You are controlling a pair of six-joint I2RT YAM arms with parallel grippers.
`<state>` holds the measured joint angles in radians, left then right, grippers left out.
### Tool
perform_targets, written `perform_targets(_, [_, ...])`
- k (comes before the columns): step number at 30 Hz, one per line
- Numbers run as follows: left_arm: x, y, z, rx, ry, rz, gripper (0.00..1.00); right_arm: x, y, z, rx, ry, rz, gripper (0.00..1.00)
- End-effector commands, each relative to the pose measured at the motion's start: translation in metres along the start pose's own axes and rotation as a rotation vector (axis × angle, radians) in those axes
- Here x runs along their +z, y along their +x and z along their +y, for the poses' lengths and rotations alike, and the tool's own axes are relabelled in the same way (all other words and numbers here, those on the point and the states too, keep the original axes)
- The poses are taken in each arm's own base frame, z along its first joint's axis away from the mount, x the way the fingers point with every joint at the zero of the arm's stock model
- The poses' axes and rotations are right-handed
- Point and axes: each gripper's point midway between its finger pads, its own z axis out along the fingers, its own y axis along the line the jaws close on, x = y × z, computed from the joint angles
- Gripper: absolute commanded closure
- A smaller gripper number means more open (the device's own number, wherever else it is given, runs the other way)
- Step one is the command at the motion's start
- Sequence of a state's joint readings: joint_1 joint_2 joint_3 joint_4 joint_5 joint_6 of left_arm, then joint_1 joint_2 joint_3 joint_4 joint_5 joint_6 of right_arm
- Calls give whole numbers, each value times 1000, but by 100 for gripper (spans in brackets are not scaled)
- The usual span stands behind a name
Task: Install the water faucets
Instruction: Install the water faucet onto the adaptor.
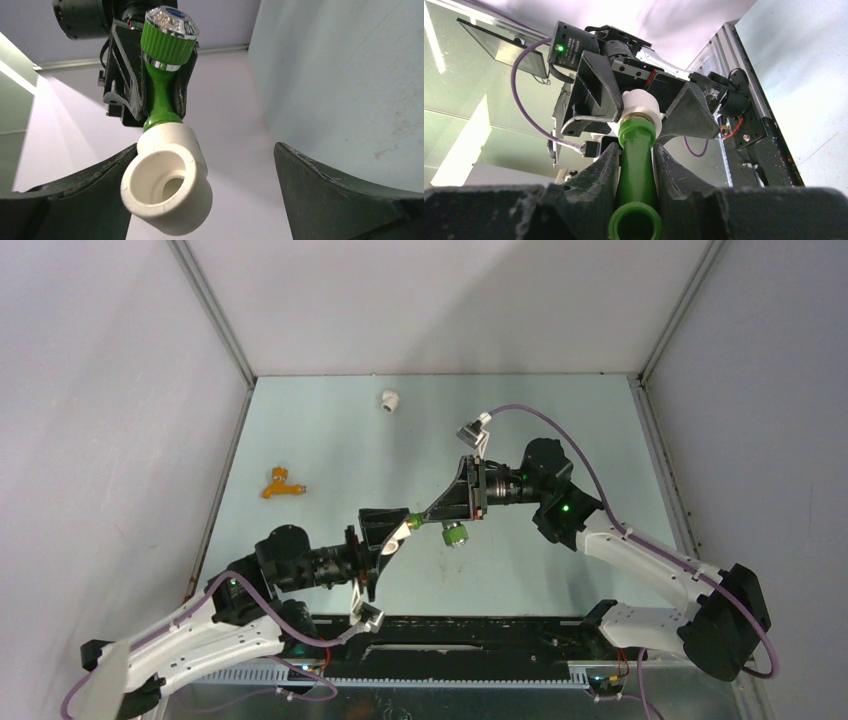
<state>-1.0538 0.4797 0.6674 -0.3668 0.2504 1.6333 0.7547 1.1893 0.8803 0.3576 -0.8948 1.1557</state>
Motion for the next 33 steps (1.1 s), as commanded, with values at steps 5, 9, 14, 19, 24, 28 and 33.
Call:
perform_targets(5, [-6, 7, -13, -287, -58, 48, 2, -17, -8, 12, -101, 13, -28, 100])
perform_targets(9, [-8, 14, -13, -412, -120, 86, 2, -28, -13, 2, -115, 58, -48, 100])
perform_targets(14, [-8, 24, -24, -642, -168, 150, 2, -45, -14, -6, -117, 84, -76, 100])
perform_targets(19, [-3, 39, -42, -949, -243, 250, 2, -65, -13, -16, -125, 135, -103, 100])
perform_targets(24, [-2, 61, -47, -1300, -414, 369, 2, -88, -12, -28, -119, 220, -133, 100])
perform_targets(28, [-2, 80, -62, -1545, -472, 489, 2, -107, -12, -38, -126, 285, -160, 100])
perform_targets(33, [-13, 113, -92, -1927, -593, 788, 2, -117, -8, -40, -129, 312, -168, 100])
